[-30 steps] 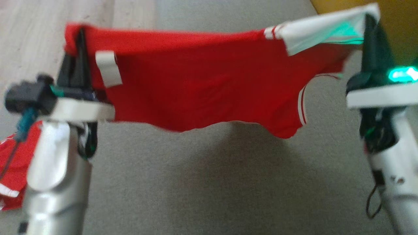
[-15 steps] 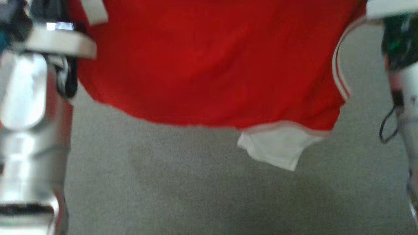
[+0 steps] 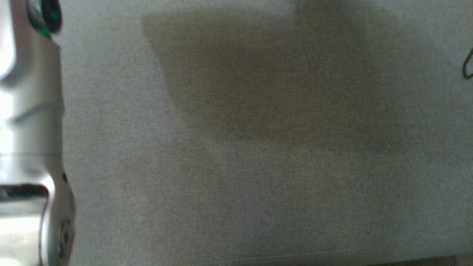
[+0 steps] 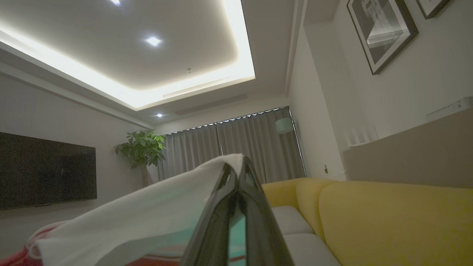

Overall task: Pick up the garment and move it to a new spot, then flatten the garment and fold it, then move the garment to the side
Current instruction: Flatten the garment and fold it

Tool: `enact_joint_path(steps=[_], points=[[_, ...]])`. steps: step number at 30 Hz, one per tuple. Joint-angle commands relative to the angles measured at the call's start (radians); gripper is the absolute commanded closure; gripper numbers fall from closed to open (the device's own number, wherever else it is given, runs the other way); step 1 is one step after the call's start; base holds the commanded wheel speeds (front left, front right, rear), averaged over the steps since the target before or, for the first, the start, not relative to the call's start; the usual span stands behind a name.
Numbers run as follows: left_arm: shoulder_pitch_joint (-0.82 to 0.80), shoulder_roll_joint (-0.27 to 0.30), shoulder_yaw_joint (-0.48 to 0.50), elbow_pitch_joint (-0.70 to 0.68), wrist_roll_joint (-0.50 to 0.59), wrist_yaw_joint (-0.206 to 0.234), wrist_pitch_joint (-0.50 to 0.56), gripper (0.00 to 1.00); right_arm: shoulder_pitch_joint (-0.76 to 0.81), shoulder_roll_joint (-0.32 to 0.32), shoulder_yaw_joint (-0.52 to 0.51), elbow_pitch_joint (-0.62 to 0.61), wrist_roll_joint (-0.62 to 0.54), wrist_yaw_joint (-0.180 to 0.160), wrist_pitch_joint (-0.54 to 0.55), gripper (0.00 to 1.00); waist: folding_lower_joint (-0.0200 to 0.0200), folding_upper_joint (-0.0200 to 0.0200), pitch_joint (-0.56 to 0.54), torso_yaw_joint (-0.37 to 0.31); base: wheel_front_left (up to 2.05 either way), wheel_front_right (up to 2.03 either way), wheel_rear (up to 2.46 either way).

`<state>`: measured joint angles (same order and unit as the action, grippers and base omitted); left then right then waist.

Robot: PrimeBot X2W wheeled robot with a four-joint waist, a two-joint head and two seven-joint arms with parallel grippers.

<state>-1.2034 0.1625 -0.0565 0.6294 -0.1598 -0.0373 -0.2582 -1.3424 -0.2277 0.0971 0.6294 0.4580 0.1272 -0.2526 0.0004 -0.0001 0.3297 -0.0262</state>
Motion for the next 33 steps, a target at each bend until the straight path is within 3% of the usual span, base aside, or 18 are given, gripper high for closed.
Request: enact_joint_path(steps=[1, 5, 13, 14, 15, 22, 27, 33], points=[[0.037, 0.041, 0.036, -0.011, -0.001, -0.003, -0.003, 1.00, 0.032, 0.017, -0.012, -0.032, -0.002, 0.003, -0.009, 1.00, -0.0004, 0.0001, 0.024, -0.015, 0.00, 0.00, 0.00], [0.183, 0.007, 0.076, 0.022, -0.027, -0.016, -0.003, 1.00, 0.178, 0.024, 0.000, -0.104, 0.029, 0.003, -0.009, 1.00, -0.0004, 0.0001, 0.050, -0.032, 0.00, 0.00, 0.00], [0.543, -0.081, 0.153, 0.086, -0.068, -0.046, -0.003, 1.00, 0.681, 0.069, 0.008, -0.245, 0.161, 0.003, -0.009, 1.00, -0.0004, 0.0001, 0.037, -0.061, 0.00, 0.00, 0.00], [0.543, -0.081, 0.153, 0.086, -0.068, -0.046, -0.003, 1.00, 0.681, 0.069, 0.008, -0.245, 0.161, 0.003, -0.009, 1.00, -0.0004, 0.0001, 0.037, -0.061, 0.00, 0.00, 0.00], [0.613, -0.094, 0.168, 0.088, -0.070, -0.052, -0.003, 1.00, 0.796, 0.080, 0.021, -0.264, 0.184, 0.003, -0.009, 1.00, -0.0004, 0.0001, 0.020, -0.070, 0.00, 0.00, 0.00], [0.792, -0.111, 0.236, 0.061, -0.125, -0.048, -0.004, 1.00, 1.056, 0.090, 0.067, -0.336, 0.229, 0.003, -0.009, 1.00, -0.0004, 0.0001, -0.069, -0.098, 0.00, 0.00, 0.00], [0.957, -0.112, 0.186, 0.025, -0.249, -0.033, -0.004, 1.00, 1.224, 0.075, 0.108, -0.351, 0.273, 0.003, -0.009, 1.00, -0.0004, 0.0001, -0.190, -0.112, 0.00, 0.00, 0.00], [1.090, -0.112, 0.114, -0.023, -0.291, -0.038, -0.004, 1.00, 1.335, 0.044, 0.133, -0.343, 0.310, 0.003, -0.009, 1.00, -0.0004, 0.0001, -0.291, -0.102, 0.00, 0.00, 0.00]])
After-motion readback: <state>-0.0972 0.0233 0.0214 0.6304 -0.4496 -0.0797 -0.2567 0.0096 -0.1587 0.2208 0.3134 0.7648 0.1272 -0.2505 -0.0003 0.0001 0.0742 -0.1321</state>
